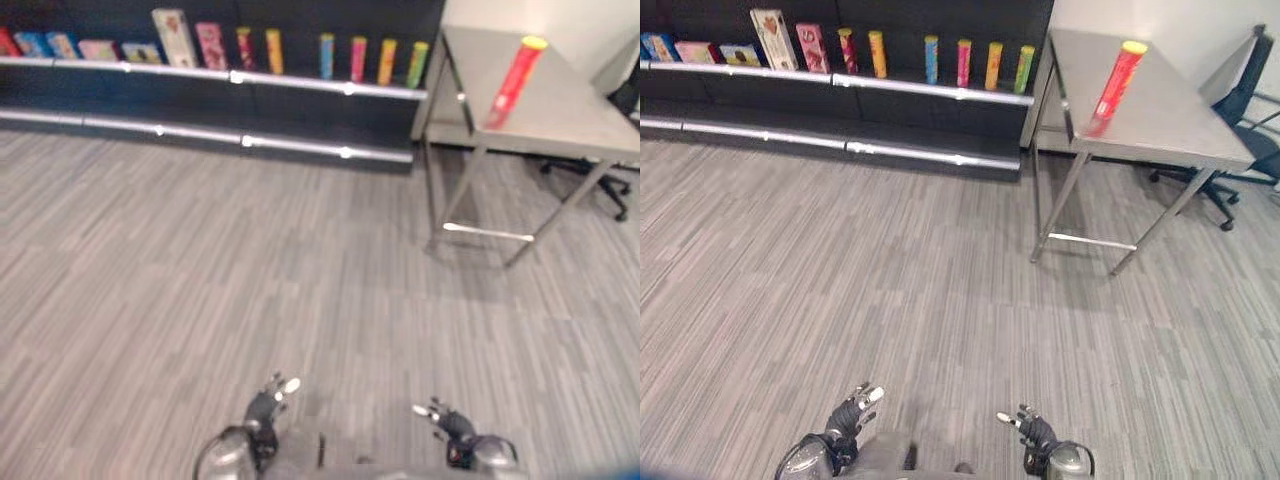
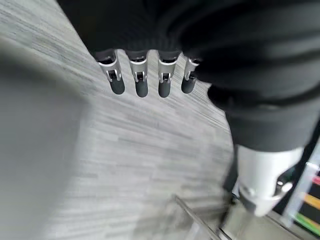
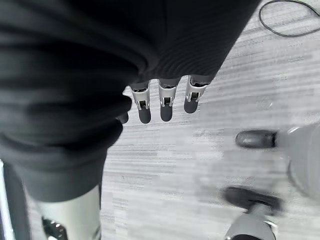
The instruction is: Put the goods on the table back onto the shelves and tidy them up.
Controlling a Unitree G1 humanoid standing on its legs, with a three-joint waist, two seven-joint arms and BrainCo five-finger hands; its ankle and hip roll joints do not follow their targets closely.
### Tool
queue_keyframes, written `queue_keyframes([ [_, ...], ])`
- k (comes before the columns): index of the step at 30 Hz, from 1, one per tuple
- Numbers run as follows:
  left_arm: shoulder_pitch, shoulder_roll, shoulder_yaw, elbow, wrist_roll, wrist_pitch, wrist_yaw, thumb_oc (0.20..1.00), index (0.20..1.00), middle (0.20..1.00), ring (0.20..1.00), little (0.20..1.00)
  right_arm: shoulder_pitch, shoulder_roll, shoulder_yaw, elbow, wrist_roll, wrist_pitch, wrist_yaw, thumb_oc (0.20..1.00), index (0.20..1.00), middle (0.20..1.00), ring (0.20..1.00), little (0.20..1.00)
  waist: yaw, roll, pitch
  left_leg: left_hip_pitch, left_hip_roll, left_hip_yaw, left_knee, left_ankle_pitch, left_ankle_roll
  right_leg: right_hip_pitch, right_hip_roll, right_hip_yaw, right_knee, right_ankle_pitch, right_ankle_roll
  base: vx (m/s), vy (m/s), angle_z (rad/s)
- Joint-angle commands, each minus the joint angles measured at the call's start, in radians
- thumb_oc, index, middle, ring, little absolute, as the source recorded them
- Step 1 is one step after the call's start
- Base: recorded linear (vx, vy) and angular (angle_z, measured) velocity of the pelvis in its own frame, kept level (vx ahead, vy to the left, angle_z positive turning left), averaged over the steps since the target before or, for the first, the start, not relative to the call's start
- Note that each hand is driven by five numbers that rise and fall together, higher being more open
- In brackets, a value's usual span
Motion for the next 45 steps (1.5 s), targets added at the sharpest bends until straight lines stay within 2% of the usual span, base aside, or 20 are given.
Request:
queue_keyframes([
  [1, 0.019, -0.043, -0.045, -0.037, -0.017, -0.027, -0.021, 1.0, 1.0, 1.0, 1.0, 1.0, 0.028, 0.0, 0.021, -0.059, -0.007, -0.034, 0.0, 1.0, 1.0, 1.0, 1.0, 1.0, 0.051, 0.003, -0.012, 0.039, 0.026, -0.05, -0.219, 0.091, 0.028, 0.072, -0.063, 0.055, -0.047, 0.128, 0.069, 0.25, 0.225, -0.12],
  [2, 0.025, -0.046, -0.022, -0.028, -0.027, -0.03, -0.022, 1.0, 1.0, 1.0, 1.0, 1.0, 0.031, 0.005, 0.032, -0.074, 0.0, -0.039, 0.0, 1.0, 1.0, 1.0, 1.0, 1.0, 0.071, 0.006, -0.027, 0.006, 0.028, -0.088, -0.269, 0.125, 0.019, 0.098, -0.081, 0.084, -0.047, 0.12, 0.054, 0.38, 0.345, -0.14],
  [3, 0.025, -0.046, -0.01, -0.012, -0.018, -0.032, -0.019, 1.0, 1.0, 1.0, 1.0, 1.0, 0.03, 0.01, 0.031, -0.065, 0.003, -0.04, -0.001, 1.0, 1.0, 1.0, 1.0, 1.0, 0.072, 0.009, -0.047, 0.033, 0.031, -0.093, -0.27, 0.135, 0.009, 0.101, -0.09, 0.096, -0.047, 0.122, 0.045, 0.37, 0.359, -0.46],
  [5, 0.031, -0.038, 0.001, -0.017, -0.011, -0.034, -0.018, 1.0, 1.0, 1.0, 1.0, 1.0, 0.019, 0.003, 0.025, -0.091, 0.003, -0.038, -0.003, 1.0, 1.0, 1.0, 1.0, 1.0, 0.066, 0.014, -0.066, 0.065, 0.034, -0.069, -0.265, 0.157, -0.005, 0.088, -0.12, 0.095, -0.039, 0.147, 0.041, 0.26, 0.276, -1.26],
  [8, 0.026, -0.021, 0.011, -0.055, -0.035, -0.038, -0.013, 1.0, 1.0, 1.0, 1.0, 1.0, 0.02, -0.01, 0.048, -0.131, -0.005, -0.029, 0.001, 1.0, 1.0, 1.0, 1.0, 1.0, 0.08, 0.01, -0.071, 0.092, 0.03, -0.039, -0.285, 0.148, -0.006, 0.068, -0.157, 0.056, -0.033, 0.147, 0.048, 0.18, 0.181, -1.14],
  [15, -0.008, -0.004, 0.023, -0.077, -0.076, -0.039, 0.002, 1.0, 1.0, 1.0, 1.0, 1.0, 0.028, -0.012, 0.025, -0.143, 0.007, -0.024, -0.011, 1.0, 1.0, 1.0, 1.0, 1.0, 0.072, 0.004, -0.055, 0.128, 0.022, -0.025, -0.324, 0.134, 0.002, 0.042, -0.164, 0.034, -0.036, 0.133, 0.06, 0.08, 0.05, -0.07],
  [20, -0.011, 0.004, -0.007, -0.05, -0.053, -0.037, 0.007, 1.0, 1.0, 1.0, 1.0, 1.0, 0.052, -0.026, 0.005, -0.124, 0.004, -0.027, -0.013, 1.0, 1.0, 1.0, 1.0, 1.0, 0.048, 0.002, -0.06, 0.14, 0.012, -0.032, -0.324, 0.114, 0.01, 0.029, -0.158, 0.047, -0.027, 0.133, 0.067, 0.09, 0.038, 0.05],
  [22, -0.01, 0.016, -0.032, -0.017, -0.028, -0.026, 0.003, 1.0, 1.0, 1.0, 1.0, 1.0, 0.07, -0.02, -0.012, -0.118, 0.006, -0.023, -0.008, 1.0, 1.0, 1.0, 1.0, 1.0, 0.026, 0.004, -0.066, 0.171, -0.01, -0.028, -0.324, 0.099, 0.018, 0.027, -0.167, 0.076, 0.038, 0.139, 0.065, 0.2, 0.177, 0.04],
  [26, -0.01, 0.021, -0.037, -0.012, -0.017, -0.022, 0.007, 1.0, 1.0, 1.0, 1.0, 1.0, 0.074, -0.017, -0.023, -0.111, 0.004, -0.017, -0.007, 1.0, 1.0, 1.0, 1.0, 1.0, 0.016, 0.026, -0.065, 0.214, -0.043, -0.039, -0.324, 0.101, 0.025, -0.003, -0.17, 0.102, 0.162, 0.149, 0.056, 0.13, 0.225, -0.03],
  [30, 0.006, 0.019, -0.036, -0.015, -0.016, -0.02, 0.009, 1.0, 1.0, 1.0, 1.0, 1.0, 0.079, -0.02, -0.036, -0.128, 0.009, -0.016, -0.002, 1.0, 1.0, 1.0, 1.0, 1.0, -0.014, 0.105, -0.036, 0.297, -0.045, -0.071, -0.324, 0.096, 0.034, -0.138, -0.094, 0.128, 0.476, 0.148, 0.026, 0.12, 0.311, -0.01],
  [32, 0.015, 0.016, -0.027, -0.016, -0.018, -0.024, 0.012, 1.0, 1.0, 1.0, 1.0, 1.0, 0.076, -0.017, -0.037, -0.13, 0.007, -0.016, 0.0, 1.0, 1.0, 1.0, 1.0, 1.0, -0.019, 0.126, -0.015, 0.331, -0.043, -0.07, -0.324, 0.094, 0.034, -0.195, -0.069, 0.109, 0.571, 0.127, 0.012, 0.12, 0.203, 0.07],
  [34, 0.02, 0.018, -0.023, -0.016, -0.02, -0.028, 0.015, 1.0, 1.0, 1.0, 1.0, 1.0, 0.076, -0.01, -0.031, -0.132, 0.005, -0.011, 0.001, 1.0, 1.0, 1.0, 1.0, 1.0, -0.019, 0.12, -0.015, 0.349, -0.047, -0.064, -0.324, 0.089, 0.034, -0.21, -0.075, 0.077, 0.511, 0.124, 0.02, 0.21, 0.091, 0.1],
  [35, 0.025, 0.008, -0.024, -0.02, -0.02, -0.027, 0.009, 1.0, 1.0, 1.0, 1.0, 1.0, 0.079, -0.011, -0.025, -0.122, 0.0, -0.014, 0.001, 1.0, 1.0, 1.0, 1.0, 1.0, -0.022, 0.102, -0.025, 0.358, -0.064, -0.063, -0.324, 0.082, 0.035, -0.212, -0.064, 0.067, 0.387, 0.123, 0.043, 0.28, 0.018, 0.17],
  [37, 0.027, -0.002, -0.021, -0.016, -0.018, -0.029, 0.007, 1.0, 1.0, 1.0, 1.0, 1.0, 0.071, -0.019, -0.015, -0.11, -0.001, -0.016, -0.005, 1.0, 1.0, 1.0, 1.0, 1.0, -0.028, 0.094, -0.022, 0.379, -0.076, -0.066, -0.324, 0.069, 0.043, -0.215, -0.055, 0.037, 0.202, 0.128, 0.062, 0.31, 0.003, 0.07],
  [38, 0.039, -0.011, -0.012, -0.018, -0.016, -0.031, 0.005, 1.0, 1.0, 1.0, 1.0, 1.0, 0.072, -0.022, -0.014, -0.12, 0.003, -0.018, -0.006, 1.0, 1.0, 1.0, 1.0, 1.0, -0.042, 0.093, -0.012, 0.411, -0.084, -0.078, -0.324, 0.058, 0.057, -0.268, -0.011, 0.038, 0.093, 0.14, 0.074, 0.33, 0.02, -0.03],
  [39, 0.04, -0.01, -0.012, -0.018, -0.014, -0.029, 0.004, 1.0, 1.0, 1.0, 1.0, 1.0, 0.069, -0.026, -0.014, -0.124, 0.005, -0.019, -0.007, 1.0, 1.0, 1.0, 1.0, 1.0, -0.054, 0.094, -0.004, 0.426, -0.087, -0.083, -0.324, 0.054, 0.062, -0.297, 0.011, 0.036, 0.05, 0.148, 0.08, 0.43, 0.044, -0.02],
  [40, 0.041, -0.006, -0.004, -0.008, -0.01, -0.03, 0.002, 1.0, 1.0, 1.0, 1.0, 1.0, 0.064, -0.03, -0.015, -0.127, 0.003, -0.02, -0.008, 1.0, 1.0, 1.0, 1.0, 1.0, -0.074, 0.094, 0.004, 0.456, -0.089, -0.09, -0.324, 0.049, 0.066, -0.348, 0.029, 0.024, 0.015, 0.16, 0.083, 0.33, 0.031, 0.07],
  [42, 0.043, -0.005, -0.001, -0.004, -0.005, -0.029, 0.003, 1.0, 1.0, 1.0, 1.0, 1.0, 0.069, -0.034, -0.02, -0.125, 0.001, -0.023, -0.012, 1.0, 1.0, 1.0, 1.0, 1.0, -0.088, 0.093, 0.004, 0.475, -0.086, -0.097, -0.324, 0.048, 0.066, -0.355, 0.036, 0.039, 0.017, 0.166, 0.082, 0.34, -0.028, 0.78],
  [44, 0.038, -0.001, -0.003, 0.02, 0.006, -0.03, 0.004, 1.0, 1.0, 1.0, 1.0, 1.0, 0.079, -0.042, -0.031, -0.116, 0.001, -0.02, -0.015, 1.0, 1.0, 1.0, 1.0, 1.0, -0.098, 0.089, -0.012, 0.491, -0.083, -0.1, -0.324, 0.055, 0.066, -0.324, 0.031, 0.044, 0.014, 0.17, 0.08, 0.32, -0.095, 1.19],
  [45, 0.033, 0.001, -0.007, 0.016, 0.01, -0.031, 0.005, 1.0, 1.0, 1.0, 1.0, 1.0, 0.081, -0.054, -0.032, -0.109, -0.005, -0.021, -0.013, 1.0, 1.0, 1.0, 1.0, 1.0, -0.109, 0.088, -0.03, 0.503, -0.065, -0.086, -0.324, 0.068, 0.068, -0.301, 0.032, 0.037, 0.021, 0.182, 0.082, 0.28, -0.116, 1.0],
])
